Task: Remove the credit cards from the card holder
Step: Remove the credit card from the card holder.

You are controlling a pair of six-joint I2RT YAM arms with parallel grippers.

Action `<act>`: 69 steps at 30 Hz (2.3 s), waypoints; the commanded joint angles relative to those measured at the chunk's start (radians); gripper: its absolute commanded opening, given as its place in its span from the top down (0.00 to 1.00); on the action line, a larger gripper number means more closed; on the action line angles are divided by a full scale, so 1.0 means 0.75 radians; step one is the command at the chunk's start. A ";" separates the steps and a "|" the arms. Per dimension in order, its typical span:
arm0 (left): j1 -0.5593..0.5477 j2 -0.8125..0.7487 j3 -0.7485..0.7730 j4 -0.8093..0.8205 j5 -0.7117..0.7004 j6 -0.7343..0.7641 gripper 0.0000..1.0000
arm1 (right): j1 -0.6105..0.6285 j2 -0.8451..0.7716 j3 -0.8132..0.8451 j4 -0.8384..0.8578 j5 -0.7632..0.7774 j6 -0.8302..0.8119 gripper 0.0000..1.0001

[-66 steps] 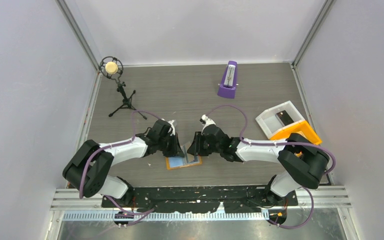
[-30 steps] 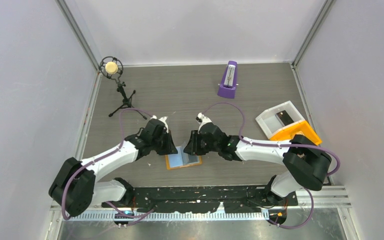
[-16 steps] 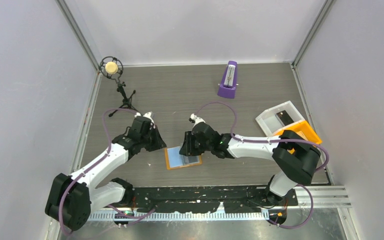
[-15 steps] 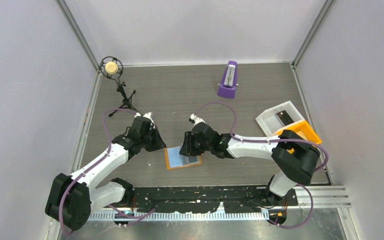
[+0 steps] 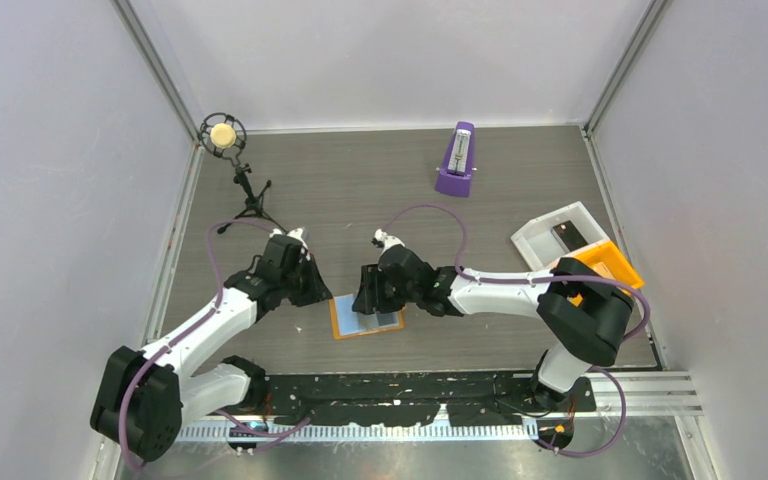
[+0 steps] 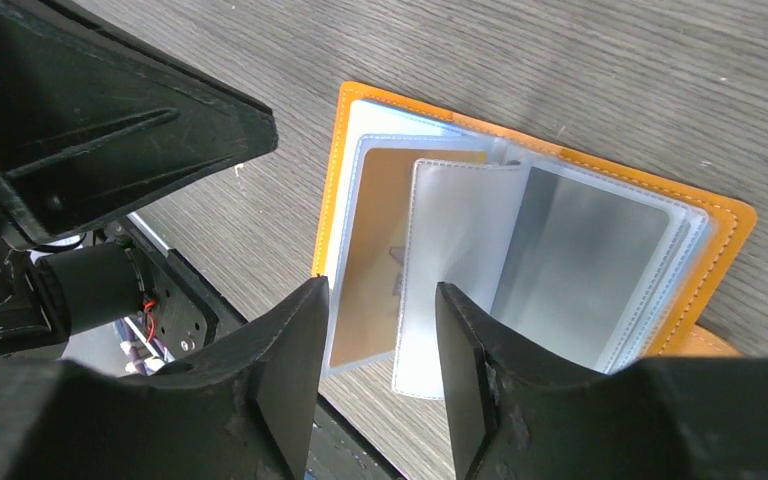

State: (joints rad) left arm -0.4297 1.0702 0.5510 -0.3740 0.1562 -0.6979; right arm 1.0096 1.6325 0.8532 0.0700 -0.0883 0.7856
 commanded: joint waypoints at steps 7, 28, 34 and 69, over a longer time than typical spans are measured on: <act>0.021 -0.037 0.010 -0.019 0.019 0.034 0.93 | 0.041 0.002 0.115 -0.028 -0.001 -0.028 0.43; 0.022 0.060 -0.045 0.135 0.199 -0.002 0.93 | 0.039 -0.242 0.143 -0.313 0.238 -0.105 0.60; 0.023 0.112 -0.067 0.163 0.196 -0.001 0.94 | 0.012 -0.123 0.098 -0.126 0.084 -0.098 0.65; 0.023 0.193 -0.107 0.149 0.150 0.016 0.95 | -0.064 0.139 -0.033 0.106 -0.048 0.011 0.69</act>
State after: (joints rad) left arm -0.4175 1.2068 0.4664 -0.2729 0.2802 -0.6979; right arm 0.9604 1.7348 0.8310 0.1627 -0.1555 0.7815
